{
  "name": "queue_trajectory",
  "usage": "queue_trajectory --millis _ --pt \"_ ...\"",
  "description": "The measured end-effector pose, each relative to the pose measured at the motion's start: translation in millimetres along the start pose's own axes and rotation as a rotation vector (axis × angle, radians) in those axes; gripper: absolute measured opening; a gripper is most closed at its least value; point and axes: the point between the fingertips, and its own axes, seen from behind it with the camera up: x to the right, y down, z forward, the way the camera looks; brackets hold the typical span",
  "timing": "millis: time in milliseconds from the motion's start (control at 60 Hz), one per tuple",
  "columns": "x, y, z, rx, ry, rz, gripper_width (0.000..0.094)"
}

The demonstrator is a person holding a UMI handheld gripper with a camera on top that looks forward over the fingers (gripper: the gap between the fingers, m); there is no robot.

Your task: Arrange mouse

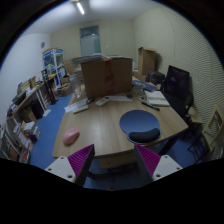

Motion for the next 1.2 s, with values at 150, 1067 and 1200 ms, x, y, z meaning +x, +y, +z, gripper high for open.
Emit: queue_trajectory --millis 150,1067,1200 --pt "-21 10 16 -0.021 -0.037 -0.008 0.0811" --pt "-239 43 220 0.015 -0.185 -0.167 0.0816" --pt "-245 27 243 0.051 -0.152 -0.170 0.0788"
